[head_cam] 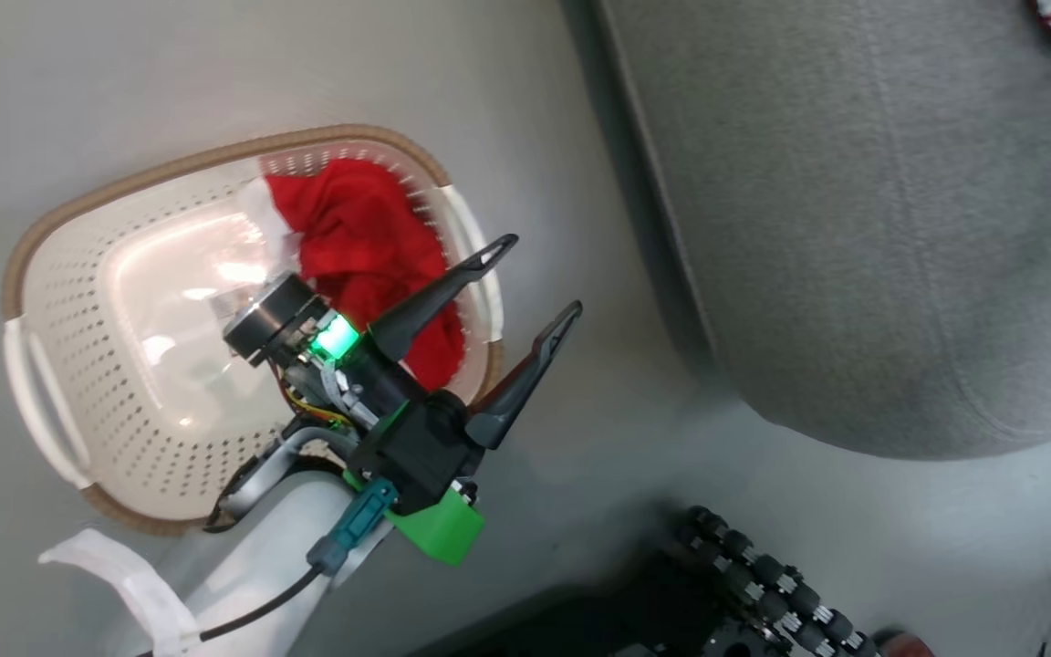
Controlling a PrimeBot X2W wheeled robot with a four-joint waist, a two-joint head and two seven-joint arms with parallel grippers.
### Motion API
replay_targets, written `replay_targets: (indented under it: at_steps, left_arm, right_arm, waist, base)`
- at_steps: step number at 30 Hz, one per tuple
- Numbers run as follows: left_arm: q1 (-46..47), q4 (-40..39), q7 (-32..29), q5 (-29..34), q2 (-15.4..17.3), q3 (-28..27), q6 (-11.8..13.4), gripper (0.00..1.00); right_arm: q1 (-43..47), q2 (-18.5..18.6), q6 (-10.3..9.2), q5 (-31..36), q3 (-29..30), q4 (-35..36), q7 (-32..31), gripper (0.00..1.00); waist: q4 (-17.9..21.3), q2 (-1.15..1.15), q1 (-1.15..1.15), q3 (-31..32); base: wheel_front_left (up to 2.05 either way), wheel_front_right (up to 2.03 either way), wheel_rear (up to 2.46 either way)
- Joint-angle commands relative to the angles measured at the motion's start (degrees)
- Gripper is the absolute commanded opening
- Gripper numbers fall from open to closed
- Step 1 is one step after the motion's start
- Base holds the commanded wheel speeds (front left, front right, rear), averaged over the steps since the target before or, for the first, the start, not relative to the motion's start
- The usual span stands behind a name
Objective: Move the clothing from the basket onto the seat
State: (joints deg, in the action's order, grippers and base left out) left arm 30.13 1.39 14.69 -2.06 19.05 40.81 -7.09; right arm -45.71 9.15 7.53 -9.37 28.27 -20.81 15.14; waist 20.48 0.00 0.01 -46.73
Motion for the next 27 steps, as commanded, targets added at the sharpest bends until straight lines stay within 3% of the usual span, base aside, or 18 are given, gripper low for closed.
replay_targets:
  at_steps: [1, 2, 3, 4, 11, 16, 20, 21, 27]
  left_arm:
    - [1.3, 0.3, 0.4, -0.2, -1.0, 0.2, 0.1, 1.00]
    - [1.3, 0.7, 0.5, -0.3, -1.5, 0.4, 0.2, 1.00]
    - [1.1, 1.0, 0.6, -0.6, -1.9, 0.4, 0.5, 1.00]
    - [0.9, 1.1, 0.5, -0.9, -2.4, 0.4, 0.7, 1.00]
    - [-3.2, 0.8, 0.5, -3.2, -5.9, -0.6, 2.1, 1.00]
    - [-7.8, 0.9, 0.5, -4.7, -8.6, -3.3, 4.3, 1.00]
    - [-12.4, 1.7, 0.5, -5.9, -10.1, -6.9, 5.8, 1.00]
    - [-14.9, 2.5, 0.5, -6.7, -11.0, -9.0, 5.9, 1.00]
    - [-22.1, 3.7, 0.5, -8.0, -13.8, -16.5, 5.8, 1.00]
  right_arm:
    - [1.6, 0.2, -0.07, 1.0, 1.8, -2.0, 0.0, 0.01]
    - [2.4, 0.2, -0.07, 1.9, 2.8, -3.2, 0.0, 0.30]
    - [3.5, -0.1, -0.07, 3.3, 4.0, -4.4, 0.0, 0.41]
    - [4.3, -0.8, -0.07, 3.9, 5.3, -4.7, 0.0, 1.00]
    - [14.6, -4.7, -0.07, 7.3, 8.9, 1.3, 0.0, 1.00]
    - [25.2, -5.9, -0.08, 6.4, 5.4, 5.6, 0.0, 1.00]
    - [32.2, -6.2, -0.07, 5.8, -1.6, 8.2, 0.0, 1.00]
    - [34.7, -6.1, -0.07, 5.2, -6.3, 9.2, 0.0, 1.00]
    - [39.2, -6.1, -0.08, 2.1, -18.6, 8.4, 0.0, 1.00]
  waist:
    - [-4.8, 0.00, -0.01, -0.6]
    - [-5.3, 0.00, -0.01, 0.1]
    - [-5.8, 0.00, -0.01, 0.9]
    - [-6.1, 0.00, -0.01, 1.7]
    - [-8.1, 0.00, -0.01, 10.4]
    - [-10.4, 0.00, -0.01, 18.4]
    - [-12.9, 0.00, -0.01, 25.1]
    - [-14.3, 0.00, -0.01, 28.4]
    - [-19.5, 0.00, -0.01, 37.1]
  base:
    - [0.00, 0.00, 0.00]
    - [0.00, 0.00, 0.00]
    - [0.00, 0.00, 0.00]
    - [0.00, 0.00, 0.00]
    - [0.00, 0.00, 0.00]
    - [0.00, 0.00, 0.00]
    - [0.00, 0.00, 0.00]
    - [0.00, 0.00, 0.00]
    - [0.00, 0.00, 0.00]
